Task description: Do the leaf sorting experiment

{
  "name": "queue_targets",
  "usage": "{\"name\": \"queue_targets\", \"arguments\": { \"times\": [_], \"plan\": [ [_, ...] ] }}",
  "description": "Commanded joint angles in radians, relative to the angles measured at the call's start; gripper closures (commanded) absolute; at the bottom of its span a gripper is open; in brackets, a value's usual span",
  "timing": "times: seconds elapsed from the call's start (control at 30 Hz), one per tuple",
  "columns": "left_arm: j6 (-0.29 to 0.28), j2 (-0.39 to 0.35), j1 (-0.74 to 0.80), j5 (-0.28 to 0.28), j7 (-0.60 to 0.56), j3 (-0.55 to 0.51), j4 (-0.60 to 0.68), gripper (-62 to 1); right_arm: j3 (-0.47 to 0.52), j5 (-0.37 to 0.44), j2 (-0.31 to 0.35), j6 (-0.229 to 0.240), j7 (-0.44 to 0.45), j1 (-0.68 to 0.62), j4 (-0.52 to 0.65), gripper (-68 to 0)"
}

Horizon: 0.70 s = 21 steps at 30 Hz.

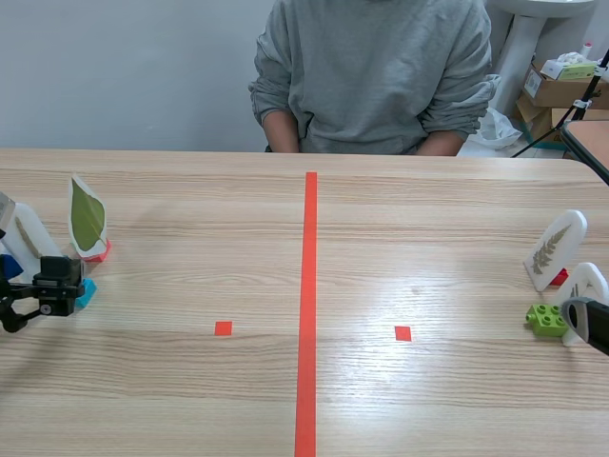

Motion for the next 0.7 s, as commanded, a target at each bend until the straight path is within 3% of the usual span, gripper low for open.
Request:
{"name": "queue_targets", "arguments": {
  "times": [0.0,0.13,0.3,0.67],
  "plan": [
    [-0.002,-0.014,-0.005,-0.006,-0.011,-0.003,0.011,-49.4,0.003,0.014,0.011,0.001,0.018,0.014,0.003,-53.1],
    [-0.002,-0.014,-0.005,-0.011,0.003,-0.004,0.013,-54.1,0.003,0.014,0.011,0.001,0.018,0.014,0.003,-53.1],
    [-0.005,-0.023,0.006,-0.022,0.024,-0.005,0.042,-54.2,0.003,0.014,0.011,0.001,0.018,0.014,0.003,-53.1],
    [-0.017,-0.093,0.175,-0.055,0.087,-0.006,0.454,-54.2,0.003,0.014,0.011,0.001,0.018,0.014,0.003,-53.1]
  ]
}}
